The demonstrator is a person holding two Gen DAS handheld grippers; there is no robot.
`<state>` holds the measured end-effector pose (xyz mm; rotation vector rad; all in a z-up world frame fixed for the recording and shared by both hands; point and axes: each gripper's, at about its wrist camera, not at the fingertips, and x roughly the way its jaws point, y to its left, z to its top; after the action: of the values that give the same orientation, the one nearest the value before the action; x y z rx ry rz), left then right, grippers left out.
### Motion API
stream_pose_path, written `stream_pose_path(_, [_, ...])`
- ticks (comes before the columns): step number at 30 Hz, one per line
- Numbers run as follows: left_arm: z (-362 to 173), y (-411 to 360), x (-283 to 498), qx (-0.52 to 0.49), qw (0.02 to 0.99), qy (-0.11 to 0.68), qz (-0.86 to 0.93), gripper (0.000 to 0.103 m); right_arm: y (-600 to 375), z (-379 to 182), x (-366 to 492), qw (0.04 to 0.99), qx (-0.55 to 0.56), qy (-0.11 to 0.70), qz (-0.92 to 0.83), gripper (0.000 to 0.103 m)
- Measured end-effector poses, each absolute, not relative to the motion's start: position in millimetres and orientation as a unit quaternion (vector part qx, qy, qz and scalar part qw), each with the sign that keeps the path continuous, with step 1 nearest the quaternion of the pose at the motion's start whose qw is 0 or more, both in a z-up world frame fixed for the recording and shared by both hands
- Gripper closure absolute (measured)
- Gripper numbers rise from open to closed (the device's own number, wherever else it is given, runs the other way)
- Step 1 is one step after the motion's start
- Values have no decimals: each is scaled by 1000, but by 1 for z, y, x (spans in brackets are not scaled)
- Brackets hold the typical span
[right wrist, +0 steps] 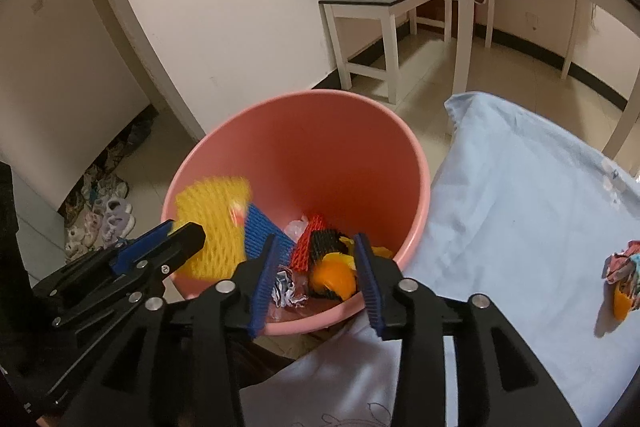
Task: Collect trash
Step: 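Open both grippers over the pink bucket to drop the net and orange, then move both open grippers back to the wrapper and bread slice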
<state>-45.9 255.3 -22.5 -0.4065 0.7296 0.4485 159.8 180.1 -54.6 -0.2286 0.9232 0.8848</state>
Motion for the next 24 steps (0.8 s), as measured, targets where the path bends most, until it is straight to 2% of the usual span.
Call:
stream_pose_path(12, [4,241,-60,-199,906,323,188,78,153,-14,135,809,-84,391,431,59])
stream_pose_path(24, [12,208,-57,-182,917,322,150,78,98,38,140,830,23,364,422,59])
